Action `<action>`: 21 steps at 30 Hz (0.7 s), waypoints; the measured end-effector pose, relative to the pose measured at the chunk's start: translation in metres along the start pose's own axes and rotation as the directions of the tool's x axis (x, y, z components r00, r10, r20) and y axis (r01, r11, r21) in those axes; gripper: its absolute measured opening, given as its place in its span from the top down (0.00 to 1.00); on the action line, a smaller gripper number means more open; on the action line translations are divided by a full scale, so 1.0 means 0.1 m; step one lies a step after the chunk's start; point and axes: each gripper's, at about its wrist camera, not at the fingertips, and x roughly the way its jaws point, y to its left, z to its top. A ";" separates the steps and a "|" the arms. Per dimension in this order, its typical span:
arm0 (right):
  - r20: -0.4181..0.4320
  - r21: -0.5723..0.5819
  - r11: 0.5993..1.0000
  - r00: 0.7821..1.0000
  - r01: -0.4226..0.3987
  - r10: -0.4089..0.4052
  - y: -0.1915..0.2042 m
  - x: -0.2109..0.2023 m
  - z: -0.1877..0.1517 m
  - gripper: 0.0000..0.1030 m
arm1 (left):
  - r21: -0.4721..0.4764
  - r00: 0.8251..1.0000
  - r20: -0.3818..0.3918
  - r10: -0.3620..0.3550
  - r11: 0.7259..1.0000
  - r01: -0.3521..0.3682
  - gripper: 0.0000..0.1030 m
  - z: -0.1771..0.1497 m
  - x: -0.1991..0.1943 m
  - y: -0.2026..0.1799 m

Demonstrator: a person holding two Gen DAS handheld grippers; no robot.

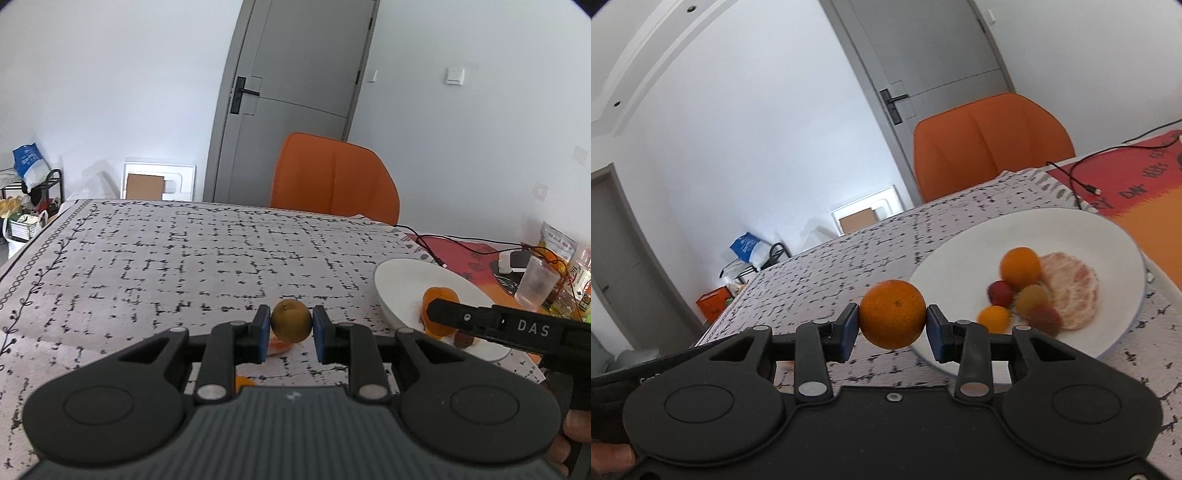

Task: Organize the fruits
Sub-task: 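Carry the large orange into the bowl and open the right tool while the left carries the brown fruit, then lower the brown round fruit into the white bowl and open the left tool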

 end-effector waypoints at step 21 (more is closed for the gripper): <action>0.022 0.018 0.999 0.999 0.030 -0.031 -0.25 -0.25 -0.04 0.56 | 0.052 0.996 -0.026 -0.081 0.995 0.082 0.78 0.00 0.17 -0.38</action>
